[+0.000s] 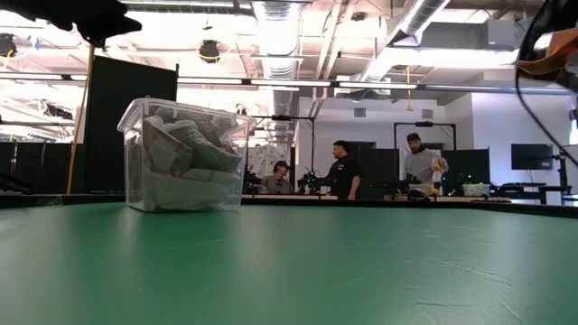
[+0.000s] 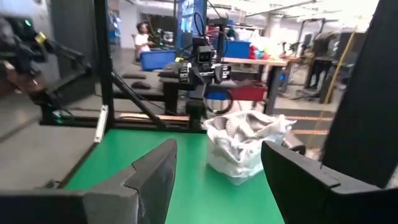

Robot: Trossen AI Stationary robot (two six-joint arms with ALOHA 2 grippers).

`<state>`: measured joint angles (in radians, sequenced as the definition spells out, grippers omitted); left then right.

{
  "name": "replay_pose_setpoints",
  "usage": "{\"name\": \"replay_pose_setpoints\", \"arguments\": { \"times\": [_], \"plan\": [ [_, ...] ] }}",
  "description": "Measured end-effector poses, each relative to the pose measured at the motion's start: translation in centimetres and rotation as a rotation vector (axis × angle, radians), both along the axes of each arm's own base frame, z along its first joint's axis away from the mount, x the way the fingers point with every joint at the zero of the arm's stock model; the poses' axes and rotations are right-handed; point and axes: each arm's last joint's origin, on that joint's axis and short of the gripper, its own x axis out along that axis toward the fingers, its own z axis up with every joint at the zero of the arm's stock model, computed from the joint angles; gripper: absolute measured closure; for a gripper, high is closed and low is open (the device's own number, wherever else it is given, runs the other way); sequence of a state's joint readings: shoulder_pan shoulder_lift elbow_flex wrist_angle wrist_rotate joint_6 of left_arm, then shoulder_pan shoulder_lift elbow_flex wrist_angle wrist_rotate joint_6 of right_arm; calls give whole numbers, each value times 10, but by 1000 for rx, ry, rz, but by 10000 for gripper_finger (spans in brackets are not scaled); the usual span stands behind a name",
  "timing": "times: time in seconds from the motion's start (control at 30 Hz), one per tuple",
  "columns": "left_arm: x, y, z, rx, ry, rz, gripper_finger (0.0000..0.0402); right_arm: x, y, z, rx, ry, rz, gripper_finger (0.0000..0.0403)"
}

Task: Sort towels by color in basket
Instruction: Return to Home Position

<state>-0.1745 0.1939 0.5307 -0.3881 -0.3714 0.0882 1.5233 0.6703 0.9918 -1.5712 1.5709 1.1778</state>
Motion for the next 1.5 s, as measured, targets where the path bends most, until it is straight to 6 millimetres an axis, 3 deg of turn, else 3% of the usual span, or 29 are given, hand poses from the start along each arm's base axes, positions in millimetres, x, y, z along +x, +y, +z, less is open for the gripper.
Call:
{"name": "replay_pose_setpoints", "arguments": {
  "times": [0.13,0.27,0.43,0.7,1.0,1.27,1.5],
  "plan": [
    [-2,0,-7,9,-62,-3,187,-2,-22,-9,69,-3,26,138],
    [-2,0,-13,5,-61,-9,187,-2,-13,-11,37,2,38,138],
    [0,0,-15,-24,-49,-9,187,-3,-11,-16,207,-3,63,138],
    [1,0,-16,-42,-46,-9,187,-3,36,-36,311,-7,57,138],
    [1,0,-16,-59,-50,-9,187,15,82,-59,303,-21,-78,138],
    [1,0,-16,-64,-51,-9,187,43,117,-81,385,83,-138,138],
    [1,0,-15,-62,-51,-9,187,84,140,-80,430,197,-70,138]
  ]
}}
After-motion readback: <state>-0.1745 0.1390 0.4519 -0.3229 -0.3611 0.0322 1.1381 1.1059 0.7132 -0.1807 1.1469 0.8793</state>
